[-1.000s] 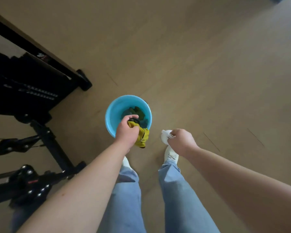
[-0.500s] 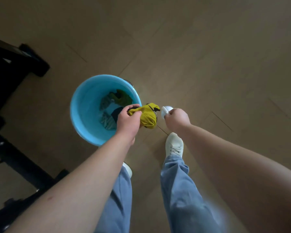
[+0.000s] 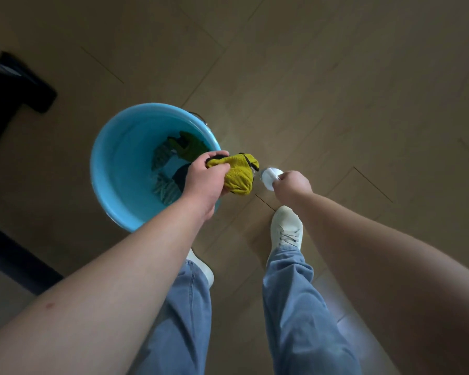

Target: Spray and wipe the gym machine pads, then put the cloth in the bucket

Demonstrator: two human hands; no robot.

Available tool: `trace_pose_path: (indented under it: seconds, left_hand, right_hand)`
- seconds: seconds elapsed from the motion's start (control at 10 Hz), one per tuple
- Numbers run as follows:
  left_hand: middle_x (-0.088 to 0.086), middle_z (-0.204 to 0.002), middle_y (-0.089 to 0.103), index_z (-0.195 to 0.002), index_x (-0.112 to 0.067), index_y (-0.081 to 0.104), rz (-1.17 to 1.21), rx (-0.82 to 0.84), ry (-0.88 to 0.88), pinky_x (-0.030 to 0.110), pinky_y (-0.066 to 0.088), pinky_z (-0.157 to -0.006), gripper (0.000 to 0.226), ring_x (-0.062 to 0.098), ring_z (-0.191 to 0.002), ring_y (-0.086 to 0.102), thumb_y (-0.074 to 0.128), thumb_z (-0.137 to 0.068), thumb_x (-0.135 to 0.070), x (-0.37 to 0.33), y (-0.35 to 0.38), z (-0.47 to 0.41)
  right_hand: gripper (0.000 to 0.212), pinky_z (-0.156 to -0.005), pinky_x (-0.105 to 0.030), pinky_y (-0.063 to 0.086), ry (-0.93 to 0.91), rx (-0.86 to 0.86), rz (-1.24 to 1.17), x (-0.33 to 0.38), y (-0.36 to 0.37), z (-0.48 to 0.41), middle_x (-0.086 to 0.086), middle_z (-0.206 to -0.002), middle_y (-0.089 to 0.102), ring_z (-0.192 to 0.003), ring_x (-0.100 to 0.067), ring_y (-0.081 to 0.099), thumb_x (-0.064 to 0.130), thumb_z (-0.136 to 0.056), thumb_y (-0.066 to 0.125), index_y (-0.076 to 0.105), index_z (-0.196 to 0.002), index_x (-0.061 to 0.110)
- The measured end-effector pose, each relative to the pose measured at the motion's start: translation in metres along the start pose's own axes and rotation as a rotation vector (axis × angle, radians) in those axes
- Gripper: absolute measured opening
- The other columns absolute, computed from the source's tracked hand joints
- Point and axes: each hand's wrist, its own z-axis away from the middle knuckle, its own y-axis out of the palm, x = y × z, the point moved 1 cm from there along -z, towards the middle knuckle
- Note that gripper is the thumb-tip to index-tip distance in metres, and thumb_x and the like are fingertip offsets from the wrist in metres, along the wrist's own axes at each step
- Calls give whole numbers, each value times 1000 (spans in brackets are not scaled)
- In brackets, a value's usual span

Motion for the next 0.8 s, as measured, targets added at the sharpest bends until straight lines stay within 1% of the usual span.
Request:
trace_pose_path:
  seconds: [0.1,0.2,0.3,0.4,0.5,0.6,0.7,0.8]
  left_hand:
    - [11,-111,70,-100,-25,68,25,5,-18,35,59,-69,27,22,-90,70,55,-98,-2,-10,-2,7]
    - [13,-111,70,-103,-24,67,123,28,-60,39,57,-69,28,27,-94,68,50,-99,-2,-31,-8,24]
    - [12,-106,72,-106,-23,65,268,98,-111,40,56,-74,27,28,-90,68,47,-102,-4,-58,-23,48]
    - [6,-99,74,-107,-23,66,282,62,-4,40,59,-76,22,22,-86,72,53,-101,-5,-80,-50,72]
    - [0,-106,73,-104,-28,68,142,-96,166,39,63,-82,19,18,-98,73,66,-96,-11,-88,-90,84]
    - [-5,-108,73,-96,-39,71,46,-204,202,45,61,-90,13,18,-104,72,73,-87,-30,-91,-132,88]
    - [-9,-112,71,-98,-44,69,-42,-242,187,46,61,-91,15,18,-107,69,72,-83,-40,-83,-165,76]
    - [-15,-123,68,-116,-49,65,-279,-137,240,44,53,-104,36,17,-117,65,69,-80,-44,-79,-179,64]
  right_hand:
    - [58,-107,-43,45,-176,-60,117,13,-8,14,-8,-157,46,-143,-33,40,32,-96,63,49,-152,22]
    - [88,-125,-51,25,-504,-59,313,36,-19,44,-3,-173,19,-160,-29,11,43,-85,79,34,-161,35]
    - [75,-124,-52,26,-626,8,222,60,-24,73,-10,-168,31,-157,-36,19,43,-83,82,52,-150,24]
    - [21,-92,-39,53,-692,21,-104,89,-31,109,-4,-111,70,-107,-28,64,20,-87,72,67,-108,19]
    - [21,-76,-33,54,-575,114,-274,122,-29,149,11,-88,65,-84,-16,64,15,-92,63,57,-102,33]
    - [29,-85,-51,63,-489,231,-543,154,-15,181,-3,-104,72,-99,-27,74,12,-93,58,61,-110,35]
    - [36,-83,-56,64,-385,240,-669,177,5,193,-9,-113,72,-103,-32,74,3,-95,54,60,-119,30]
    - [46,-91,-51,61,-397,74,-556,193,18,195,2,-109,75,-101,-26,73,17,-80,53,63,-119,38]
